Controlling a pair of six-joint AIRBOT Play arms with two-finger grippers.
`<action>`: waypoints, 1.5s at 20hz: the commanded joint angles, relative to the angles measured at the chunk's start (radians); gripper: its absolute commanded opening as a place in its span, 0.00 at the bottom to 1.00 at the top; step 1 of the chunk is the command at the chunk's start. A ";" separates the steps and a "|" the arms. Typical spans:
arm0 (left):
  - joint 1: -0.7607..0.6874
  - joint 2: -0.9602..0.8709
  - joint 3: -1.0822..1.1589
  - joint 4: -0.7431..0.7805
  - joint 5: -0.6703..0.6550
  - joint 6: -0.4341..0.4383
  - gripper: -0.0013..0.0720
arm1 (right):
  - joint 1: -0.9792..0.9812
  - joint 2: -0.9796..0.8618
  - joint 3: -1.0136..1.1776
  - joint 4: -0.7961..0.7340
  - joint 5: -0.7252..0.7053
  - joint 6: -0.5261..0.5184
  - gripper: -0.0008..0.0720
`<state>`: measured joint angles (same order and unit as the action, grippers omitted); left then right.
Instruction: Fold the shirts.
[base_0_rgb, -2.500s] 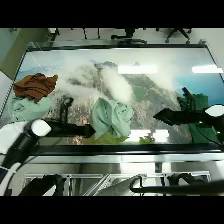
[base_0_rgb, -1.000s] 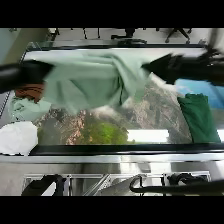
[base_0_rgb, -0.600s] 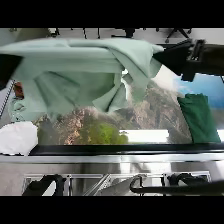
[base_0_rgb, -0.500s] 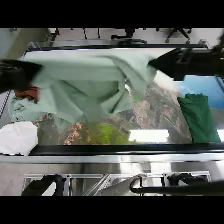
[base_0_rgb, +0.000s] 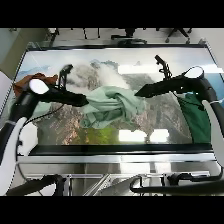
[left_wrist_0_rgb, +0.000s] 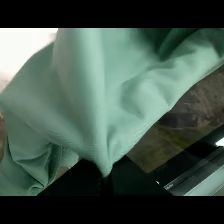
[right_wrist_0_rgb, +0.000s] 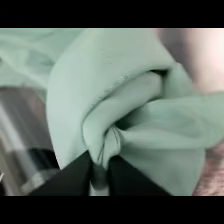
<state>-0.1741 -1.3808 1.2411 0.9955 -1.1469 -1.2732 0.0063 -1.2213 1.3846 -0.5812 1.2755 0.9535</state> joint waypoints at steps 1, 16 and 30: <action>0.016 -0.145 -0.019 -0.057 -0.005 0.066 0.03 | -0.060 -0.083 -0.013 -0.025 -0.167 0.005 0.38; 0.009 -0.174 -0.020 -0.074 -0.148 0.113 0.03 | 0.127 0.047 -0.404 -0.116 -0.183 0.080 0.67; 0.016 -0.173 -0.019 -0.074 -0.103 0.113 0.03 | 0.195 -0.018 -0.400 -0.085 -0.423 0.063 0.04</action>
<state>-0.1589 -1.5539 1.2217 0.9218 -1.2678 -1.1584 0.1902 -1.2430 0.9836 -0.6907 0.8352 1.0172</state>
